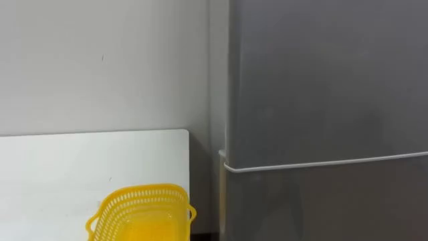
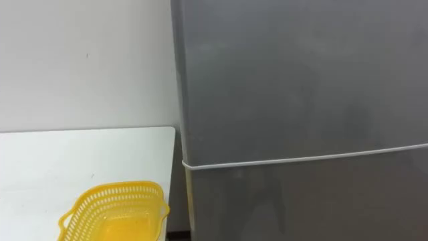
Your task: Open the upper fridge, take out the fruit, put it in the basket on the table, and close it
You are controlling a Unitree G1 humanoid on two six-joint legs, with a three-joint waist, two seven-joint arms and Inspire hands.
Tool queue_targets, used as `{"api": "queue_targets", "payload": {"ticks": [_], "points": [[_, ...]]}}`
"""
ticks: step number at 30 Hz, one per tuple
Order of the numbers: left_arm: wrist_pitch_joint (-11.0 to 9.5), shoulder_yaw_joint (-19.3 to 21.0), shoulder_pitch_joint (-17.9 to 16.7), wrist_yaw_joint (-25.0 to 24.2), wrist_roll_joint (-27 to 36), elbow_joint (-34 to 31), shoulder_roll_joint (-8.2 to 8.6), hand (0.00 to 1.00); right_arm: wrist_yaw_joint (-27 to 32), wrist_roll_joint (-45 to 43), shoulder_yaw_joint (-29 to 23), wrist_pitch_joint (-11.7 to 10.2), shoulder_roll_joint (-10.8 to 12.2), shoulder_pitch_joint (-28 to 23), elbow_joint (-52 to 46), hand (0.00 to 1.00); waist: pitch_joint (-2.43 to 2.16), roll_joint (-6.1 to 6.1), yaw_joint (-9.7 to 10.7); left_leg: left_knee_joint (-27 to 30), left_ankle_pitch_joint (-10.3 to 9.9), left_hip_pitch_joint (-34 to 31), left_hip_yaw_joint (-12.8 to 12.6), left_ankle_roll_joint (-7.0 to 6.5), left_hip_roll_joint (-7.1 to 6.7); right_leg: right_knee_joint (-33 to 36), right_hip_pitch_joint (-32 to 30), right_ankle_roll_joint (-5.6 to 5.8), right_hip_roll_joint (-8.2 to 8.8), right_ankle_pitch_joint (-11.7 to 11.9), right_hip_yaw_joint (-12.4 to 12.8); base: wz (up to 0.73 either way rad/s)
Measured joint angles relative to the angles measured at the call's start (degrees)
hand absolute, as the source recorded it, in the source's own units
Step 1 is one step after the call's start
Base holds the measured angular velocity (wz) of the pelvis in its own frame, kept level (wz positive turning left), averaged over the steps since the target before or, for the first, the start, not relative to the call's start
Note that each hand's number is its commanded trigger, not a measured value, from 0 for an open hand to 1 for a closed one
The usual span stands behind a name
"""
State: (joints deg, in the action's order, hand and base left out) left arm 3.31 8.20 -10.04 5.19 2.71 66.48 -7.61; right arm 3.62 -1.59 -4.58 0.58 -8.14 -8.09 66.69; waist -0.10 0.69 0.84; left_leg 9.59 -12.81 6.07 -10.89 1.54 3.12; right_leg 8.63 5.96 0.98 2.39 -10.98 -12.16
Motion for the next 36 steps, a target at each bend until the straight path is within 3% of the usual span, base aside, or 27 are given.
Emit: {"api": "queue_targets", "payload": {"ticks": [10,18,29,32,36], "points": [[0.17,-0.19,-0.81,0.07,-0.14,-0.09,0.0,0.0,0.59,-4.56,0.0,0.31,0.0,-0.23,0.1,0.0,0.01,-0.12,0.24,-0.01,0.0,0.24,0.08,0.0,-0.09,0.02,0.05,0.01,0.03,-0.01,0.49,-0.02],[0.58,-0.62,-1.03,2.01,0.19,0.1,0.12,0.0,0.7,-5.54,0.35,1.03,0.0,-0.52,0.9,0.0,-0.05,0.05,0.36,0.25,0.03,-0.51,0.15,-0.05,-0.25,0.15,-0.29,0.11,0.35,0.03,-0.56,0.04],[0.19,2.93,-0.86,8.39,13.71,-0.23,0.39,0.0,0.42,-6.0,1.15,1.95,0.27,-0.21,2.45,0.0,0.11,0.1,-0.13,0.1,0.02,1.48,0.16,-0.06,-0.38,0.02,1.51,0.29,0.47,-0.07,-0.4,0.0],[-0.33,7.36,-0.3,11.32,19.25,-2.03,0.18,0.0,0.41,-8.44,1.05,2.02,-0.03,-0.48,2.67,0.0,0.12,0.05,-1.18,0.21,0.02,1.52,0.37,-0.07,-0.42,0.36,1.55,0.3,0.48,-0.06,-0.01,-0.03],[-1.96,9.55,-0.03,16.02,24.59,-4.15,0.02,0.0,0.43,-10.33,1.05,2.06,-0.12,-0.68,2.7,0.0,0.12,-0.13,-1.26,0.27,0.01,1.51,0.81,-0.08,-0.47,0.68,1.5,0.32,0.53,-0.08,-0.16,0.02]]}}
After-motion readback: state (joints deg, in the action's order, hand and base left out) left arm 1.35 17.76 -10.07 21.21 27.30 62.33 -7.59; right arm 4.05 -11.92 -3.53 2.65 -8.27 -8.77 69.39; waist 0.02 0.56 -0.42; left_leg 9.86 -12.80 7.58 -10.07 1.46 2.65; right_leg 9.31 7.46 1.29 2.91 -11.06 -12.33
